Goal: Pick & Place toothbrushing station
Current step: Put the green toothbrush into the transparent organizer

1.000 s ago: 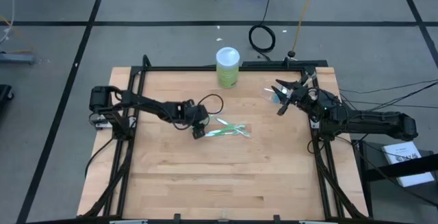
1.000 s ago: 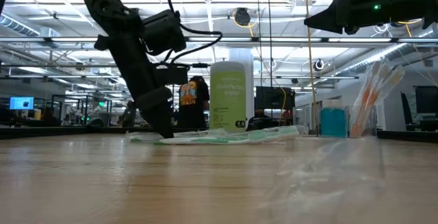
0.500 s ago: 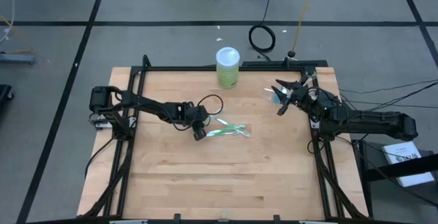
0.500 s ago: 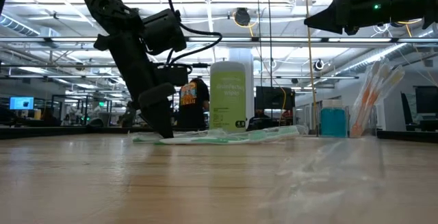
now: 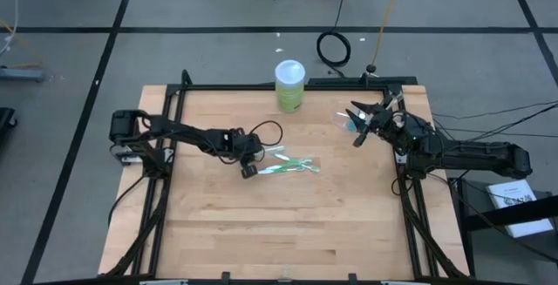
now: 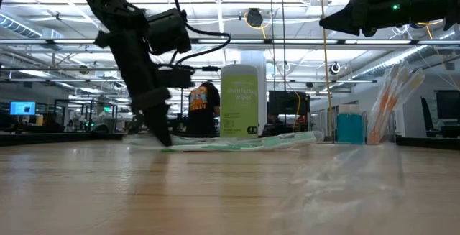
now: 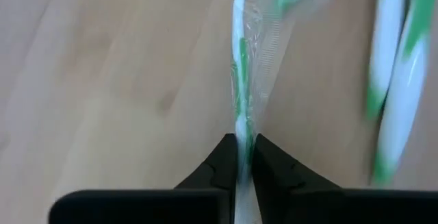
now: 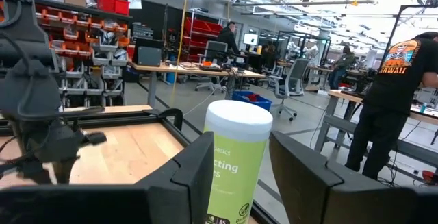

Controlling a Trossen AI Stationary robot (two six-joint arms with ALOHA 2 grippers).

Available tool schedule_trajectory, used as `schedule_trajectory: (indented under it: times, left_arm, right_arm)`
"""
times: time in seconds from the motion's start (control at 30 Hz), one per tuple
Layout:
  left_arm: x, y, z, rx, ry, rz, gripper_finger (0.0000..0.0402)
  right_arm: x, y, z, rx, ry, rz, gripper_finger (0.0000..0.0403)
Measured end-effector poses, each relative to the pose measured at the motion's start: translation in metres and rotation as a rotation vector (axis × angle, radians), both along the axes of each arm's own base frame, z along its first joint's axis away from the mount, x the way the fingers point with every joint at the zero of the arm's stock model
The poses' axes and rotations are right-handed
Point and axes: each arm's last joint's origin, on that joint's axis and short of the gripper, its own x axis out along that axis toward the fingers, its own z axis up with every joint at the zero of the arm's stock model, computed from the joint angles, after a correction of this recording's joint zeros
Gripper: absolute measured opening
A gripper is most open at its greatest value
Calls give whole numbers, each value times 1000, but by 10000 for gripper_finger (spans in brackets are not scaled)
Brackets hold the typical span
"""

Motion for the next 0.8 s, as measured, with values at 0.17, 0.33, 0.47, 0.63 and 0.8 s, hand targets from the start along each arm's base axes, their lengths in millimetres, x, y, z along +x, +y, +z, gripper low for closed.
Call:
schedule_trajectory:
  times: [0.17,0.33,0.47,0.63,0.8]
  left_arm:
    - [-4,3,25,106,-73,-31,24]
    - [-5,9,61,206,-248,-95,22]
    - [1,17,87,248,-457,-245,22]
    - [16,35,104,221,-782,-424,22]
    - [29,49,97,211,-934,-471,22]
  right_arm:
    - [0,0,0,3,-2,1,137]
    - [0,0,0,22,-14,4,137]
    - [2,0,-1,24,-6,4,137]
    - [11,-2,-5,47,-1,9,139]
    - [27,-3,-10,32,-9,117,160]
